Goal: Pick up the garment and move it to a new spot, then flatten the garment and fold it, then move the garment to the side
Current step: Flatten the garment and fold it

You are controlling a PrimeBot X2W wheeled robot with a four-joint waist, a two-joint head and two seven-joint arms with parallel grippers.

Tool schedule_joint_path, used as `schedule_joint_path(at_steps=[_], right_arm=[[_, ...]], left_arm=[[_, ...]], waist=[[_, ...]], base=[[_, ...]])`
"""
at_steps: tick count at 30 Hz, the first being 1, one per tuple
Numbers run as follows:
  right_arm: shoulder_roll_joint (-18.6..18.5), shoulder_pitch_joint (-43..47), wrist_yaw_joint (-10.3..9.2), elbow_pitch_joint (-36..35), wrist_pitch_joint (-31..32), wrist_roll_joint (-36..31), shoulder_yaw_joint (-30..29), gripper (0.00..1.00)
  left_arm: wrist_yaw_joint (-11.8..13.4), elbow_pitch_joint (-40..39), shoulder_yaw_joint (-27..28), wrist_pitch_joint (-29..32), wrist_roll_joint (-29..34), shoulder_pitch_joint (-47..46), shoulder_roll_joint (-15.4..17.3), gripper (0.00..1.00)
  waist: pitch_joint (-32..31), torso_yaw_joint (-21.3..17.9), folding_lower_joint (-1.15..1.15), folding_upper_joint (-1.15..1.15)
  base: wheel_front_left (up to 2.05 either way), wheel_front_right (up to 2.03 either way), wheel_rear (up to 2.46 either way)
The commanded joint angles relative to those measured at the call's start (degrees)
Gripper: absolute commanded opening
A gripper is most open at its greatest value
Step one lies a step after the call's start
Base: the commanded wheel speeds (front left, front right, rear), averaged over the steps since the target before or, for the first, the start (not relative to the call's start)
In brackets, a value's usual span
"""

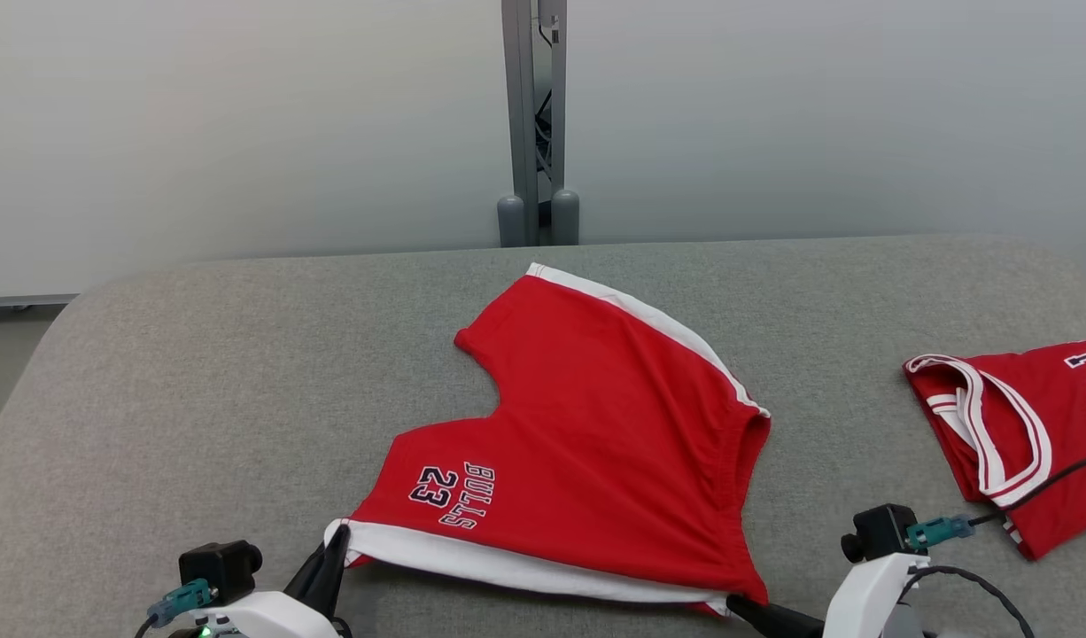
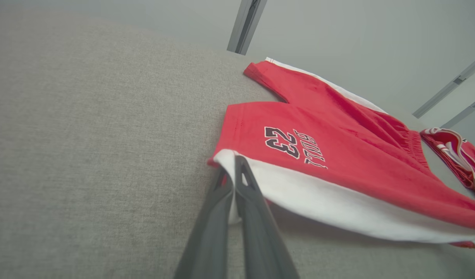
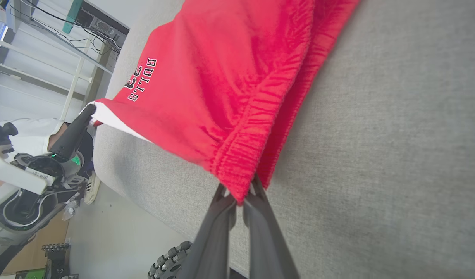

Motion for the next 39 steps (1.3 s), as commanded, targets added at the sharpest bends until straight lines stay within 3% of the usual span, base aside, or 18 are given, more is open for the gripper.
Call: schedule_joint_path(at_steps=[1, 14, 22, 31, 39], right_arm=[[-0.4, 1.1, -0.02, -0.2, -0.1, -0.3, 0.3, 0.0], [-1.7, 2.5, -0.03, -2.0, -1.2, -0.8, 0.0, 0.0], [-1.5, 1.2, -0.02, -5.4, -3.7, 0.0, -2.6, 0.0], [-0.1, -1.4, -0.02, -8.7, -5.2, 0.7, -5.6, 0.0], [3.8, -6.7, -0.02, -8.1, -4.3, -0.6, -7.0, 0.0]], left_arm=[[-0.1, -0.6, 0.4, -0.2, 0.2, 0.7, 0.8, 0.0], [-0.1, -4.5, 2.4, -0.2, 3.6, 3.7, 2.4, 0.0], [-0.1, -6.7, 3.8, -0.2, 6.2, 0.1, 2.6, 0.0], [-0.1, -5.6, 4.0, -0.2, 6.8, -8.6, 4.9, 0.0], [-0.1, -1.7, 2.7, 0.0, 5.9, -18.4, 8.6, 0.0]], waist=[[-0.1, 0.0, 0.0, 0.0], [-0.2, -0.3, 0.0, 0.0], [1.4, -1.4, 0.0, 0.0], [5.0, -5.4, 0.0, 0.0], [9.6, -10.5, 0.0, 0.0]], base=[[0.0, 0.0, 0.0], [0.0, 0.0, 0.0], [0.0, 0.0, 0.0], [0.0, 0.0, 0.0], [0.0, 0.0, 0.0]])
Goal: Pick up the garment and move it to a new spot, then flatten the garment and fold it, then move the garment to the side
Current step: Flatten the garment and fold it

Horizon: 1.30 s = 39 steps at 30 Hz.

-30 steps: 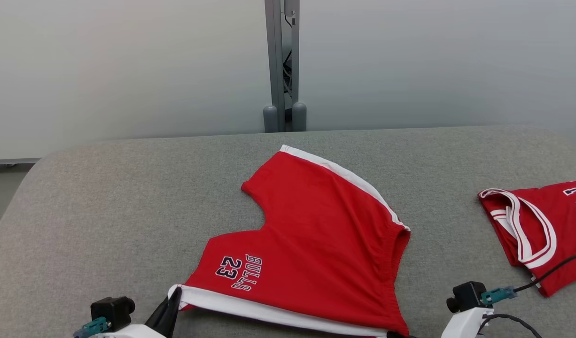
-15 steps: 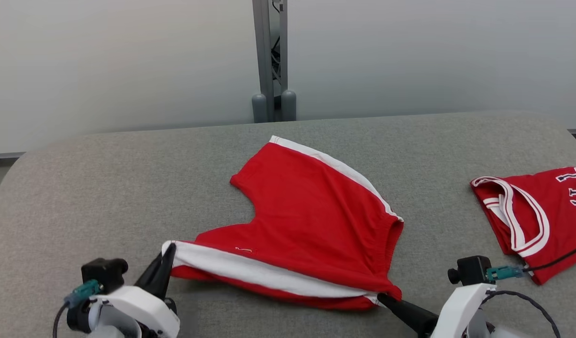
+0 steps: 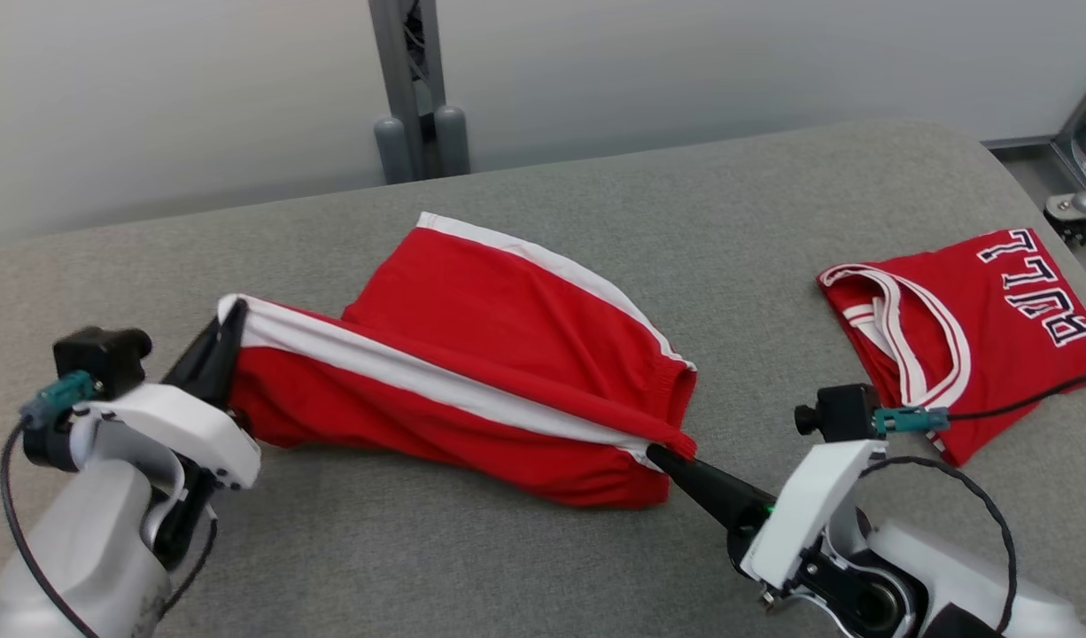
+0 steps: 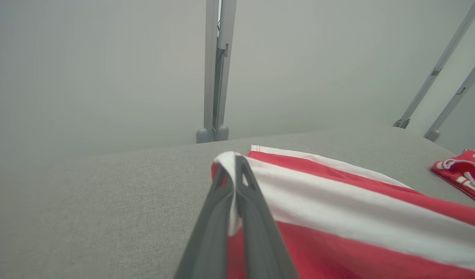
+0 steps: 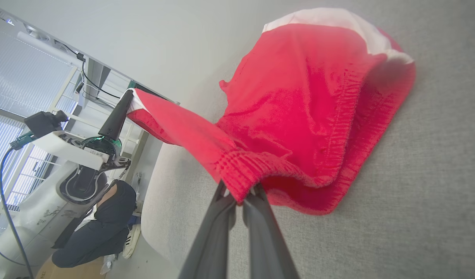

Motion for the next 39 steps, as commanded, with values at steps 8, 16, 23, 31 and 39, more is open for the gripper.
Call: schedule_joint_path(at_steps=[8, 16, 23, 31, 39], right_arm=[[6.6, -7.5, -0.01, 3.9, -1.4, -2.5, -0.6, 0.0], [11.9, -12.8, -0.01, 8.8, -3.5, -3.5, -0.3, 0.0], [14.7, -16.1, -0.01, 12.3, -5.3, -2.8, -1.0, 0.0], [16.3, -19.4, -0.01, 14.5, -6.9, -2.0, -1.9, 0.0], [17.8, -21.6, -0.01, 16.2, -8.4, -1.5, -2.5, 0.0]], left_arm=[[-0.1, 4.8, -3.1, 2.7, -1.3, -12.1, 3.7, 0.0], [0.0, 11.4, -7.3, 6.0, 1.9, -23.2, 6.5, 0.0], [0.0, 15.5, -10.0, 8.3, 2.6, -29.2, 7.4, 0.0], [0.0, 18.3, -13.9, 9.1, 2.9, -34.5, 7.1, 0.0], [0.0, 22.0, -17.3, 10.2, 3.3, -39.5, 7.1, 0.0]], waist=[[6.9, -7.4, 0.0, 0.0], [12.9, -12.1, 0.0, 0.0], [16.4, -14.7, 0.0, 0.0], [19.8, -16.1, 0.0, 0.0], [23.5, -16.9, 0.0, 0.0]], base=[[0.0, 0.0, 0.0], [0.0, 0.0, 0.0], [0.0, 0.0, 0.0], [0.0, 0.0, 0.0], [0.0, 0.0, 0.0]])
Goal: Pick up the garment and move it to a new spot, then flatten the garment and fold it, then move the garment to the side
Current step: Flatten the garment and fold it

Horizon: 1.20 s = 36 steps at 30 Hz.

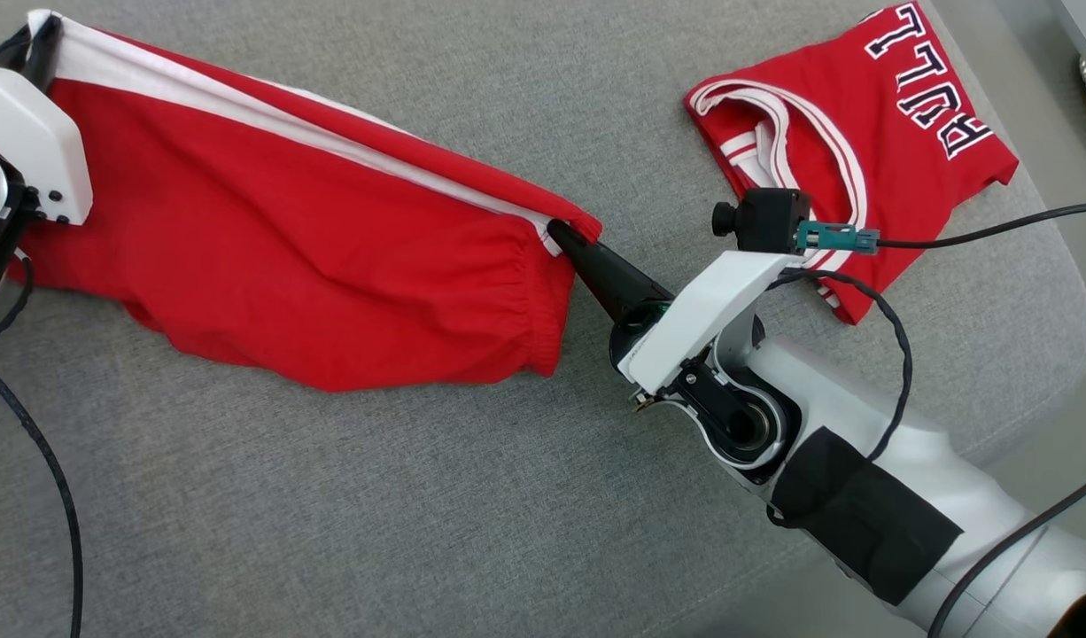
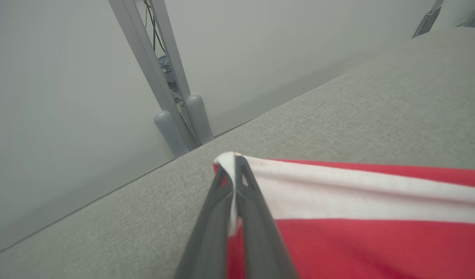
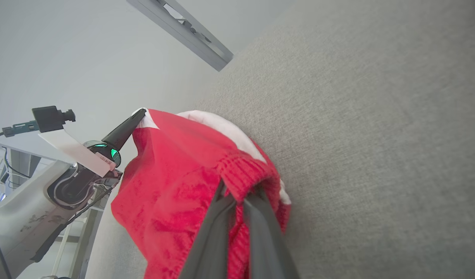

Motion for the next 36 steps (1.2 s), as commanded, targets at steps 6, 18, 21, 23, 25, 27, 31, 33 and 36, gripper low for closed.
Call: schedule_joint_path(at_steps=[6, 18, 21, 23, 25, 27, 31, 33, 36], right_arm=[[0.9, -1.1, -0.01, 1.3, -1.2, 0.3, 0.1, 0.0], [1.5, -1.3, -0.01, 2.1, -1.6, 1.0, -0.1, 0.0], [1.7, -1.5, -0.01, 2.5, -1.3, 1.4, -0.3, 0.16], [1.7, -1.7, -0.01, 2.7, -1.5, 1.4, -0.4, 0.49], [1.9, -1.7, -0.01, 3.0, -1.8, 1.4, -0.6, 1.0], [2.1, -1.7, -0.01, 3.3, -1.8, 1.6, -0.8, 1.0], [2.2, -1.8, -0.01, 4.2, -2.1, 1.6, -1.1, 1.0], [2.2, -1.8, -0.01, 4.5, -2.2, 1.5, -1.2, 1.0], [1.7, -1.8, -0.01, 4.9, -2.3, 0.9, -1.0, 1.0]], left_arm=[[0.0, 1.9, -1.5, -0.6, -0.5, -2.5, 0.1, 0.0], [0.0, 3.4, -4.9, -1.7, -2.4, -3.6, -0.3, 0.0], [0.0, 3.8, -5.6, -1.9, -2.8, -3.7, -0.6, 0.48], [0.0, 4.0, -5.9, -1.8, -3.0, -3.7, -0.7, 0.81], [0.0, 4.4, -6.3, -1.6, -3.3, -3.7, -1.0, 1.0], [0.0, 4.7, -6.6, -1.6, -3.8, -3.8, -1.1, 1.0], [0.0, 5.3, -7.2, -2.3, -4.5, -3.6, -1.2, 1.0], [0.0, 5.6, -7.4, -2.6, -4.8, -3.2, -1.4, 1.0], [0.0, 6.0, -7.4, -3.9, -5.5, -2.4, -1.9, 1.0]], waist=[[2.0, -1.0, 0.0, 0.0], [3.0, -2.2, 0.0, 0.0], [3.1, -2.2, 0.0, 0.0], [3.1, -2.2, 0.0, 0.0], [3.1, -2.1, 0.0, 0.0], [3.0, -1.9, 0.0, 0.0], [2.6, -1.5, 0.0, 0.0], [2.2, -1.3, 0.0, 0.0], [1.1, -0.9, 0.0, 0.0]], base=[[0.0, 0.0, 0.0], [0.0, 0.0, 0.0], [0.0, 0.0, 0.0], [0.0, 0.0, 0.0], [0.0, 0.0, 0.0], [0.0, 0.0, 0.0], [0.0, 0.0, 0.0], [0.0, 0.0, 0.0], [0.0, 0.0, 0.0]])
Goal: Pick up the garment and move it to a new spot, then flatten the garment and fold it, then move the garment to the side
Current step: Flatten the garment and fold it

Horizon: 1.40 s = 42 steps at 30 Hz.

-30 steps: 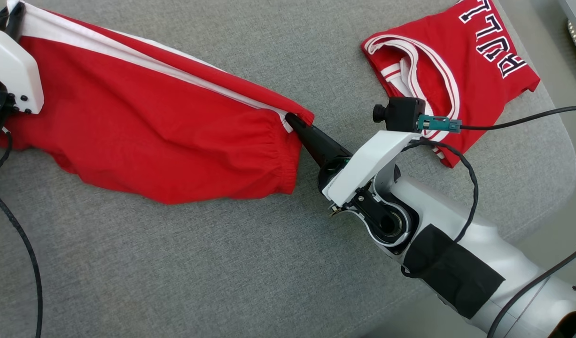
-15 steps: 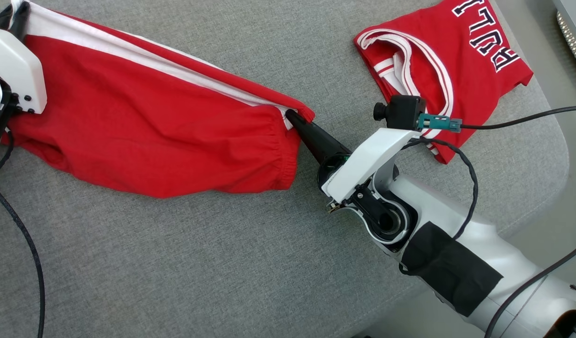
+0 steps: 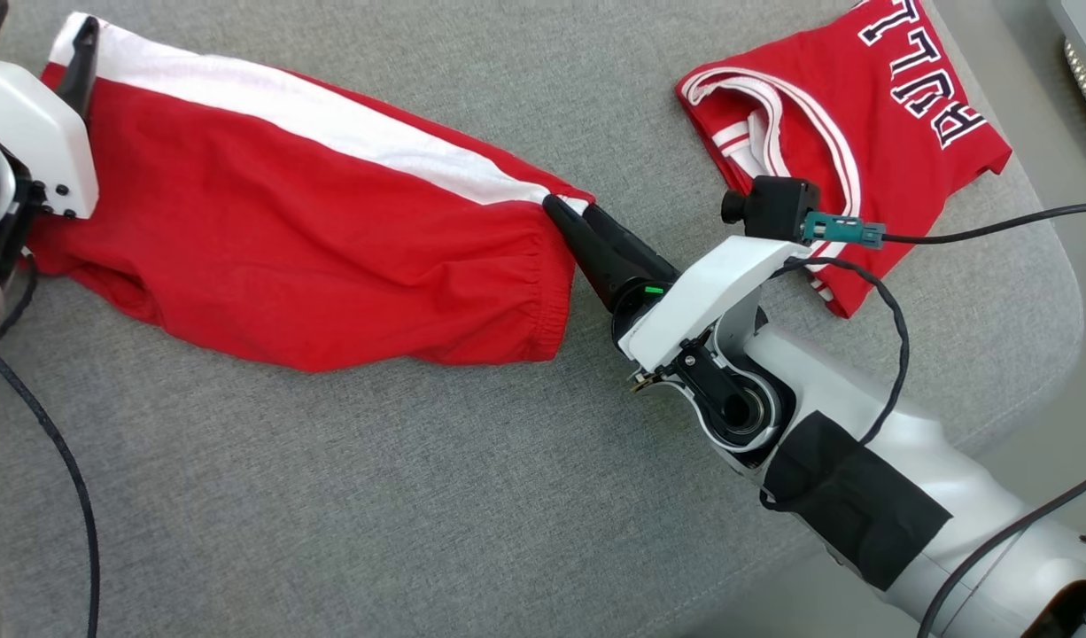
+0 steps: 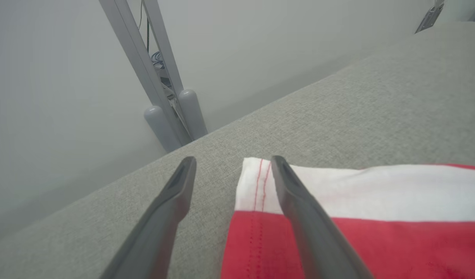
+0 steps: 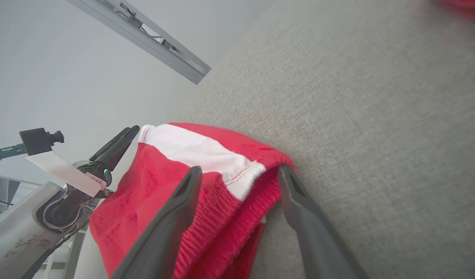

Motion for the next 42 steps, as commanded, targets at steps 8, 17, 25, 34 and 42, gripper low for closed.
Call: schedule_joint_path(at_steps=[8, 17, 25, 34, 42], right_arm=[[-3.4, 0.8, -0.01, 1.4, -0.9, -1.9, 1.0, 1.0], [-7.8, 1.5, -0.01, 2.7, -0.3, -4.0, 3.4, 1.0], [-12.8, 2.5, -0.01, 5.0, -3.5, -13.7, -1.3, 1.0], [-15.5, 11.9, -0.01, -1.1, -3.4, -37.7, -19.8, 1.0], [-12.2, 28.1, -0.01, -14.2, -3.4, -57.4, -35.4, 1.0]], left_arm=[[0.0, 0.5, -0.1, -3.5, -2.8, 3.2, -2.1, 1.0], [0.0, -0.2, 0.7, -6.1, -6.1, 7.5, -4.4, 1.0], [1.0, -8.3, 6.3, -6.9, -5.8, 11.4, -5.1, 1.0], [5.5, -26.8, 18.8, -6.9, 3.7, 24.9, -4.8, 1.0], [7.7, -44.2, 34.6, -6.9, 13.7, 43.2, -8.6, 1.0]], waist=[[-5.6, 1.6, 0.0, 0.0], [-13.4, 4.2, 0.0, 0.0], [-20.4, 10.0, 0.0, 0.0], [-25.8, 16.4, 0.0, 0.0], [-28.9, 20.6, 0.0, 0.0]], base=[[0.0, 0.0, 0.0], [0.0, 0.0, 0.0], [0.0, 0.0, 0.0], [0.0, 0.0, 0.0], [0.0, 0.0, 0.0]])
